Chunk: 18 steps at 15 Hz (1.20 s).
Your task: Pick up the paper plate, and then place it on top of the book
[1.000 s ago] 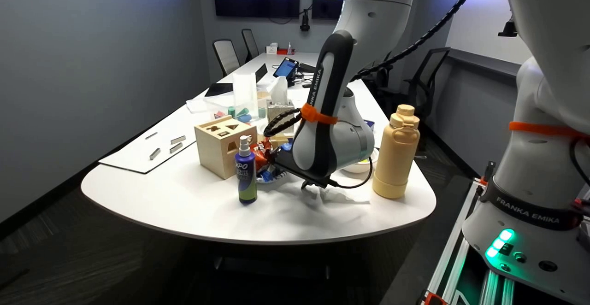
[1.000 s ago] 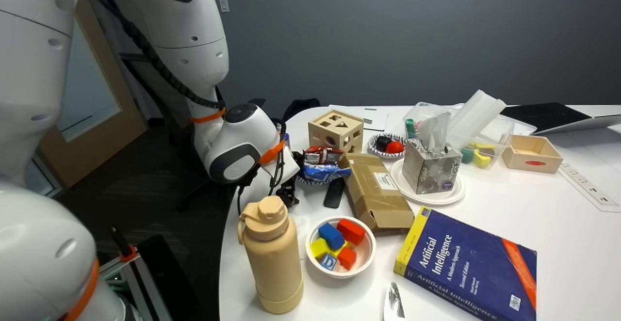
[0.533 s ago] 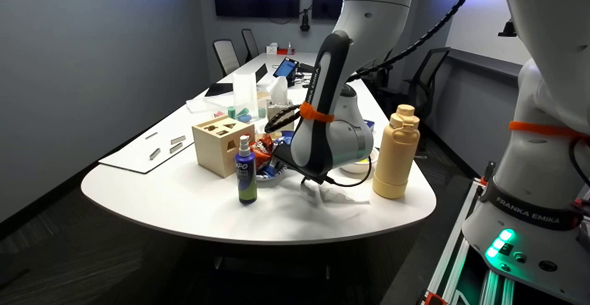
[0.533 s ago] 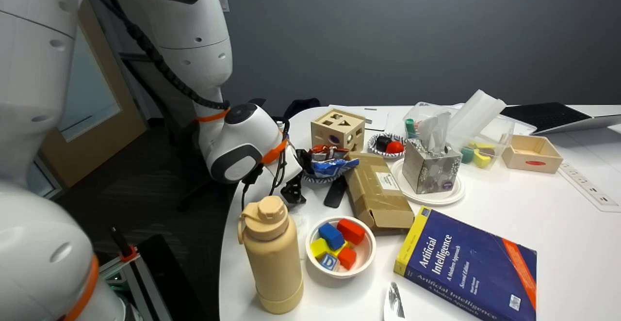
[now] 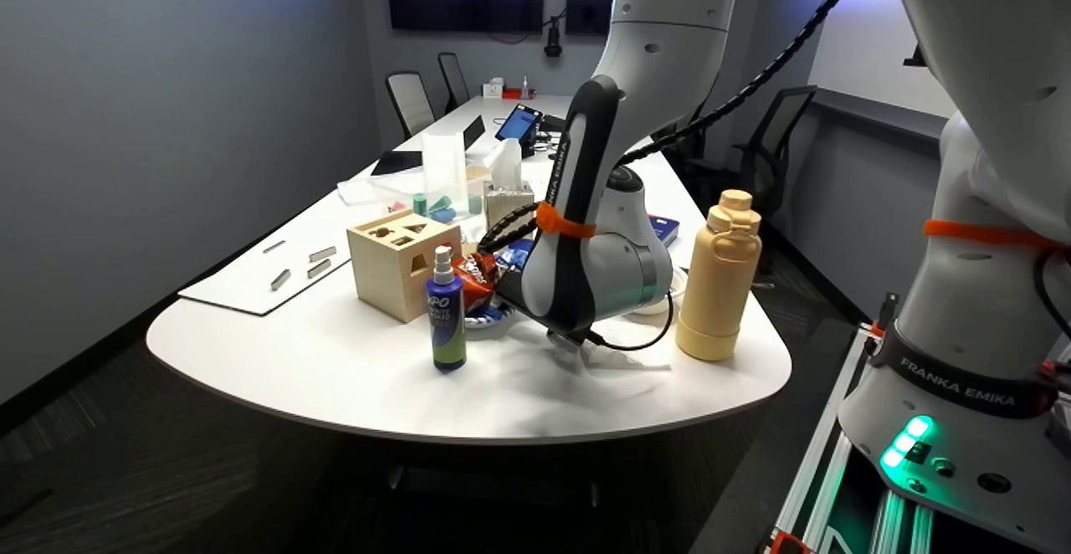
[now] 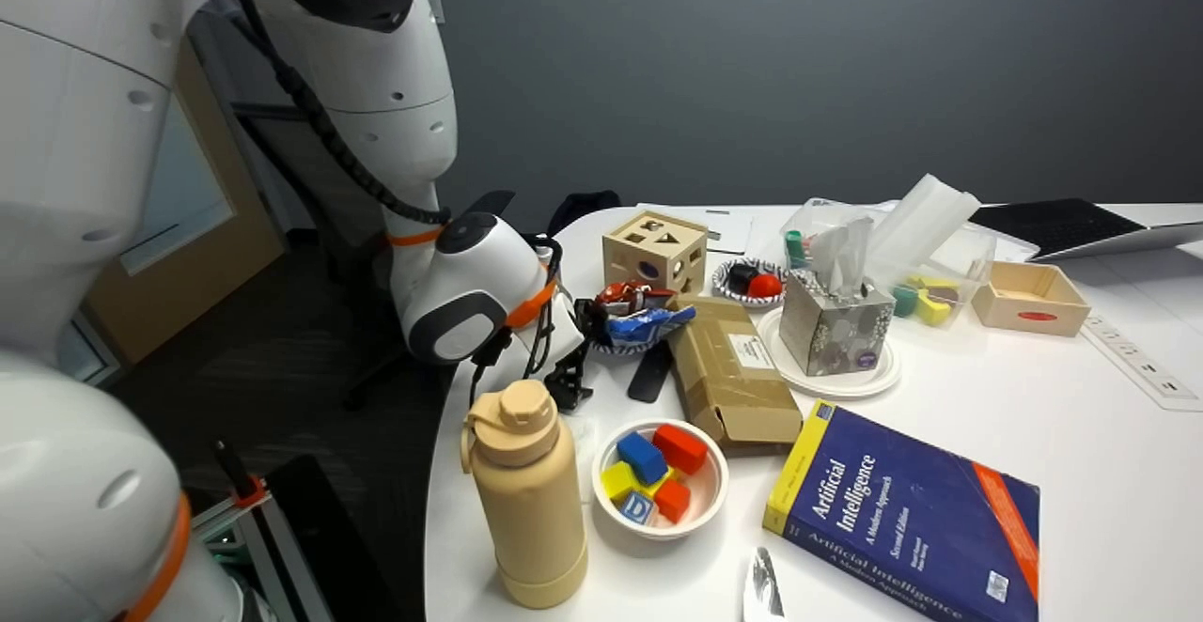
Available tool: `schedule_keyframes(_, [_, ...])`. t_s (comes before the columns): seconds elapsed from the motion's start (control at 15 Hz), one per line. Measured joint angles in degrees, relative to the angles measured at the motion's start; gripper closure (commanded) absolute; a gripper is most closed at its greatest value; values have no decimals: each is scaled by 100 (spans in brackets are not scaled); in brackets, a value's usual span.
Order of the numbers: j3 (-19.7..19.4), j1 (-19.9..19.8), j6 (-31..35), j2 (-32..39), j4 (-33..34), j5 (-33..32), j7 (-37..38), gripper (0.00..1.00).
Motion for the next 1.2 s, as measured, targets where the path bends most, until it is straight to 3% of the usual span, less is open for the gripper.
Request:
schedule_keyframes(0.4, [-17, 181, -143, 280, 390, 518, -505, 0])
schedule_keyframes(0.53, [-12, 194, -218, 288, 454, 661, -693, 26])
schedule_keyframes(1.2, [34, 161, -310, 248, 784, 751, -923, 100])
